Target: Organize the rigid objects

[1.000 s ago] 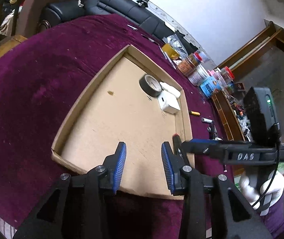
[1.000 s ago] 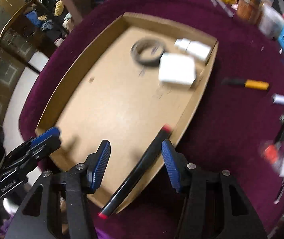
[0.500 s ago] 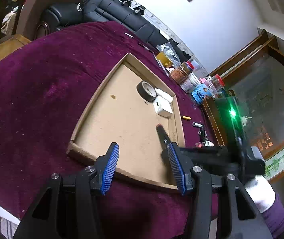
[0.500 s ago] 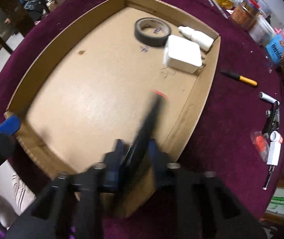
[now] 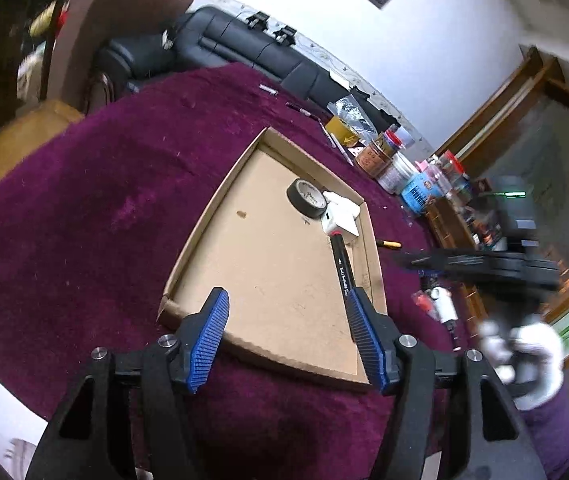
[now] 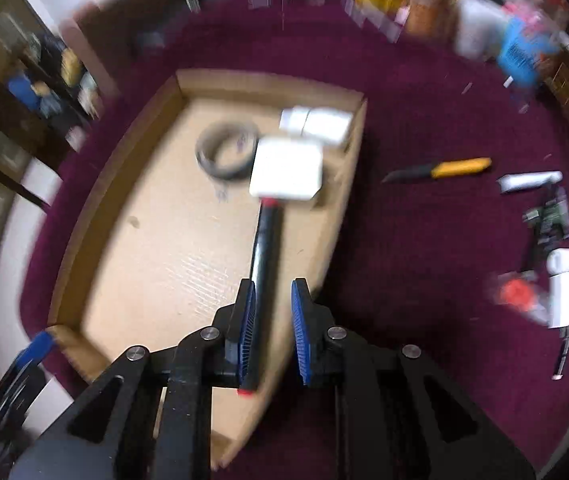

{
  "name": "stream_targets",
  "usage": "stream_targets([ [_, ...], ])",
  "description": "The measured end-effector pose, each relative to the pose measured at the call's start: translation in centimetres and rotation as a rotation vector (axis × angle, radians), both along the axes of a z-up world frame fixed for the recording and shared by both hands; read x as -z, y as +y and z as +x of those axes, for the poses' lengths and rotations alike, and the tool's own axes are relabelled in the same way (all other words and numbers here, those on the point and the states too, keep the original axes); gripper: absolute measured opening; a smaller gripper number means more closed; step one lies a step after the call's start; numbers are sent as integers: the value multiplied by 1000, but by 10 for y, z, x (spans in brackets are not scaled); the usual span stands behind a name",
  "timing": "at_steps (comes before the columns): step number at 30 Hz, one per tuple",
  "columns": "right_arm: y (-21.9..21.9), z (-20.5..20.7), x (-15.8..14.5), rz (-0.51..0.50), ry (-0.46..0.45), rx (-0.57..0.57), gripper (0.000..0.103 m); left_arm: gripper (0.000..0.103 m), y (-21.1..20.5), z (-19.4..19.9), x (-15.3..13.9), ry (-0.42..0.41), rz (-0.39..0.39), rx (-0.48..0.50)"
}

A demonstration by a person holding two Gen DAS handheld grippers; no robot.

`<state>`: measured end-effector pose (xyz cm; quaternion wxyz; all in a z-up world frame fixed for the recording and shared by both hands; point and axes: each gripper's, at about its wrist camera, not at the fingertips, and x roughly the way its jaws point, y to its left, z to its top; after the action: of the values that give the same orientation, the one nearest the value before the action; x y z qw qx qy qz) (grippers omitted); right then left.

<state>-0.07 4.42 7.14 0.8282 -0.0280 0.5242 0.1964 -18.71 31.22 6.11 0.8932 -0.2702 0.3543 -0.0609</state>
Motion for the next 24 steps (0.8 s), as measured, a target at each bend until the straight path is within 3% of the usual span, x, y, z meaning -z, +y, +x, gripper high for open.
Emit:
stream_targets([
  [2,-28,-22,-33,16,-180,17,19,57,-18,-1,-9,-29,62,18],
  [3,-47,-36,-51,3,-312,40,34,61,-26,-2,-13,-49,78,35],
  [4,-65,-52,-63,-34,-447,79,71,64,-36,-2,-17,-71,87,60],
  [6,-105,-83,-72,-111,-702,188,103,67,-59,-1,-25,-100,92,127],
  [8,-130,-88,-62,-157,-787,235,103,67,-85,5,-28,-93,110,196],
  [10,-155,-74,-40,-232,-686,269,103,67,-109,9,-27,-71,139,251],
  [12,-189,-56,-20,-149,-558,293,98,67,-128,10,-27,-50,154,293],
  [14,-217,-37,-5,-57,-449,328,85,67,-145,9,-25,-36,161,323],
  [16,-241,-30,6,28,-351,331,55,67,-156,7,-25,-28,173,336],
  [17,-247,-25,12,60,-308,333,50,67,-161,7,-25,-23,181,337],
  [19,-259,-10,22,132,-228,333,47,67,-166,7,-25,-14,185,336],
  [21,-243,-9,22,184,-179,304,47,67,-169,5,-26,-7,188,331],
  [24,-222,15,33,152,-137,273,47,67,-170,1,-29,-6,197,321],
])
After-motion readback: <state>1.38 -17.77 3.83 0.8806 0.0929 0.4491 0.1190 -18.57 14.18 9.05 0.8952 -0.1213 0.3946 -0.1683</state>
